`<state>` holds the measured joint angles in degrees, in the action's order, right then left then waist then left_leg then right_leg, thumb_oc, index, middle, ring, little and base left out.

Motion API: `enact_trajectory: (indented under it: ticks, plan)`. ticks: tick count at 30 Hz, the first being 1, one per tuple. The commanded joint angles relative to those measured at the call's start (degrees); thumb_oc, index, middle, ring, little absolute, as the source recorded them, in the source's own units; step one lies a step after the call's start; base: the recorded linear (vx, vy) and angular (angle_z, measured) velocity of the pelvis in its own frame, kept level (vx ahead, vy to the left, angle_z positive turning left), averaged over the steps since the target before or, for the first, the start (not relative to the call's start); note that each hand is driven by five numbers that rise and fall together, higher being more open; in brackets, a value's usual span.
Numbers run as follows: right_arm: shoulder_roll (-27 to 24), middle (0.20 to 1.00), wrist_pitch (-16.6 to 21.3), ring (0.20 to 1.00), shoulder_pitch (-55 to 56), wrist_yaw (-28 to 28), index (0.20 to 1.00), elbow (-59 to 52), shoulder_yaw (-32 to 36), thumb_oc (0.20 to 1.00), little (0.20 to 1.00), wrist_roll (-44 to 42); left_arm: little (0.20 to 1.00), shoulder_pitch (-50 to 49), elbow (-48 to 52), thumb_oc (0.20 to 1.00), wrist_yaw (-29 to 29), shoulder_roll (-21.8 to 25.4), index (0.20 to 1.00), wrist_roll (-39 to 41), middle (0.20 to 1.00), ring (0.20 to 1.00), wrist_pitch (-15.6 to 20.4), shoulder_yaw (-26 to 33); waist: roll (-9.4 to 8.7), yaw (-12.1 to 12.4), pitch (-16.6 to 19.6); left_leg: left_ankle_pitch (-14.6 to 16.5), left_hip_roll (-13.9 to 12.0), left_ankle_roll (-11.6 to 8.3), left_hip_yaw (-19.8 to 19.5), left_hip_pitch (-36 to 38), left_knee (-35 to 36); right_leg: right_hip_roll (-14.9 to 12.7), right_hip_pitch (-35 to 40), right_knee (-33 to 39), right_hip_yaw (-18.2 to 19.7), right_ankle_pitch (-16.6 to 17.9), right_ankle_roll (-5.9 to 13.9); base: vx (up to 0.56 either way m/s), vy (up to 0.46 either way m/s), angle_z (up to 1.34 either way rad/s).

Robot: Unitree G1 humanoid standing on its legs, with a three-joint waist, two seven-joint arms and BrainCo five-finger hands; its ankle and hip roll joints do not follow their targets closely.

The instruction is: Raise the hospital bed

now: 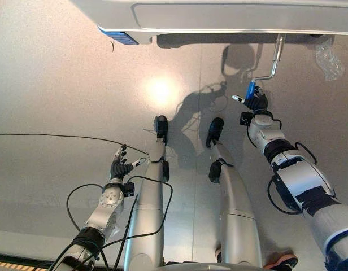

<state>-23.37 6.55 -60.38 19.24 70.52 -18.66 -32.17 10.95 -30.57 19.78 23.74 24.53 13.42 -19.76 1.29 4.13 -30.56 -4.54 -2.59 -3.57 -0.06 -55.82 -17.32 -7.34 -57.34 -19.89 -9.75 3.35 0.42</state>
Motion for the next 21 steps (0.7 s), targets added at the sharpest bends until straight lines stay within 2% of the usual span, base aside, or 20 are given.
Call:
enact_trajectory:
  ticks: [1, 6, 7, 8, 9, 10, 12, 13, 15, 16, 17, 18, 21]
  plan:
    - [-3.7, 1.000, 0.2, 1.000, -0.1, -0.7, 1.000, -0.1, -1.0, 1.000, 1.000, 0.3, 1.000, -6.2, 2.7, 1.000, 0.2, 0.4, 1.000, 1.4, 1.000, 1.000, 1.1, -1.3, 3.31, 0.5, 0.8, 2.8, 2.6, 1.58, -0.5, -2.5, -2.5, -1.7, -1.2, -0.5, 1.4, 1.8, 6.01, 0.00, 0.000, 0.00]
    - [-5.0, 1.000, 0.2, 1.000, -1.1, -1.2, 1.000, 0.6, -0.7, 1.000, 1.000, -0.6, 1.000, -5.9, 2.5, 1.000, -0.3, 0.4, 1.000, 1.4, 1.000, 1.000, 1.0, -1.8, 3.94, 0.7, 0.8, 2.9, 2.7, 1.60, -0.4, -2.6, -2.6, -1.8, -1.4, -0.7, 1.5, 1.6, 6.03, 0.00, 0.000, 0.00]
    - [-5.1, 0.928, 0.3, 0.928, -1.2, -1.4, 0.928, 0.5, -0.7, 0.928, 0.928, -0.9, 1.000, -5.9, 2.6, 1.000, -0.3, 0.5, 1.000, 1.3, 1.000, 1.000, 1.0, -1.8, 4.03, 0.7, 0.8, 2.9, 2.7, 1.59, -0.4, -2.7, -2.7, -1.8, -1.5, -0.8, 1.6, 1.5, 6.03, 0.00, 0.000, 0.00]
    - [-5.1, 0.928, 0.3, 0.928, -1.2, -1.4, 0.928, 0.5, -0.7, 0.928, 0.928, -0.9, 1.000, -5.9, 2.6, 1.000, -0.3, 0.5, 1.000, 1.3, 1.000, 1.000, 1.0, -1.8, 4.04, 0.7, 0.8, 2.9, 2.7, 1.59, -0.4, -2.7, -2.7, -1.8, -1.5, -0.9, 1.6, 1.5, 6.03, 0.00, 0.000, 0.00]
    - [-5.1, 0.677, 0.8, 0.677, -1.2, -1.5, 0.677, 0.1, 0.2, 0.677, 0.677, -3.1, 1.000, -5.9, 2.9, 1.000, -0.4, 0.4, 1.000, 1.6, 1.000, 1.000, 1.1, -1.9, 4.21, 0.8, 0.8, 3.0, 2.7, 1.61, -0.3, -2.8, -2.8, -1.8, -1.6, -0.9, 1.6, 1.4, 6.03, -0.05, -0.001, -0.01]
    - [-5.2, 0.570, 0.9, 0.570, -1.7, -1.7, 0.570, 0.1, 0.7, 0.570, 0.570, -4.1, 1.000, -5.4, 3.1, 1.000, -0.5, 0.4, 1.000, 1.7, 1.000, 1.000, 1.0, -1.9, 4.25, 0.7, 0.8, 1.0, 2.9, 1.94, 0.0, -4.3, -2.5, -2.0, -2.9, -0.3, 1.3, 3.1, 5.54, -0.05, -0.003, -0.01]
    - [-5.3, 0.304, 1.2, 0.304, -2.2, -2.0, 0.304, 0.4, 1.2, 0.304, 0.304, -5.5, 1.000, -5.3, 3.0, 1.000, -0.8, 0.5, 1.000, 1.8, 1.000, 1.000, 0.9, -2.0, 4.57, 1.0, 0.8, 1.0, 2.9, 1.93, 0.0, -4.4, -2.5, -2.1, -3.1, -0.5, 1.4, 3.0, 5.53, -0.03, -0.001, 0.01]
    - [-5.3, 0.200, 1.2, 0.200, -2.5, -2.1, 0.200, 0.7, 1.3, 0.200, 0.200, -5.7, 1.000, -5.3, 3.1, 1.000, -1.0, 0.7, 1.000, 1.9, 1.000, 1.000, 1.0, -2.2, 4.74, 1.2, 0.8, 1.0, 2.9, 1.91, 0.1, -4.4, -2.4, -2.1, -3.2, -0.6, 1.3, 2.9, 5.54, 0.01, -0.019, 0.06]
    - [-5.4, 0.200, 1.4, 0.200, -3.0, -1.8, 0.200, 0.6, 1.2, 0.200, 0.200, -5.7, 1.000, -5.4, 3.3, 1.000, -1.1, 1.3, 1.000, 1.6, 1.000, 1.000, 1.0, -2.1, 4.94, 1.4, 0.8, 1.0, 2.9, 1.89, 0.1, -4.4, -2.4, -2.1, -3.4, -0.9, 1.5, 2.8, 5.55, 0.03, -0.027, 0.04]
    - [-5.3, 0.200, 1.4, 0.200, -2.7, -1.8, 0.200, 0.7, 1.1, 0.200, 0.200, -5.7, 1.000, -5.7, 3.2, 1.000, -1.1, 1.3, 1.000, 1.6, 1.000, 1.000, 1.0, -2.2, 4.96, 1.5, 0.8, 2.8, 2.8, 1.57, -0.2, -3.1, -2.6, -1.9, -2.3, -1.5, 1.9, 1.1, 6.04, 0.06, -0.024, 0.01]
    - [-5.1, 0.200, 1.4, 0.200, -2.7, -1.8, 0.200, 0.5, 1.1, 0.200, 0.200, -5.7, 1.000, -5.8, 3.3, 1.000, -1.2, 1.4, 1.000, 1.6, 1.000, 1.000, 1.0, -2.2, 5.02, 1.5, 0.8, 2.8, 2.8, 1.55, -0.2, -3.1, -2.6, -1.9, -2.5, -1.7, 2.0, 1.1, 6.02, 0.00, 0.000, 0.00]
    - [-5.1, 0.200, 1.6, 0.200, -3.0, -1.9, 0.200, -0.1, 1.2, 0.200, 0.200, -5.7, 1.000, -5.6, 3.2, 1.000, -1.3, 1.6, 1.000, 1.3, 1.000, 1.000, 1.0, -1.9, 5.05, 1.5, 0.8, 1.0, 2.8, 1.87, 0.2, -4.6, -2.5, -2.1, -3.7, -1.2, 1.6, 2.7, 5.49, -0.04, -0.002, 0.00]
    - [-5.3, 0.200, 1.9, 0.200, -3.2, -2.1, 0.200, -0.5, 1.2, 0.200, 0.200, -5.9, 1.000, -5.6, 2.7, 1.000, -1.6, 1.5, 1.000, 1.6, 1.000, 1.000, 1.1, -2.2, 5.14, 1.6, 0.8, 1.1, 2.9, 1.91, 0.3, -5.0, -3.1, -2.3, -4.0, -1.8, 1.6, 2.5, 5.47, 0.01, 0.000, 0.00]
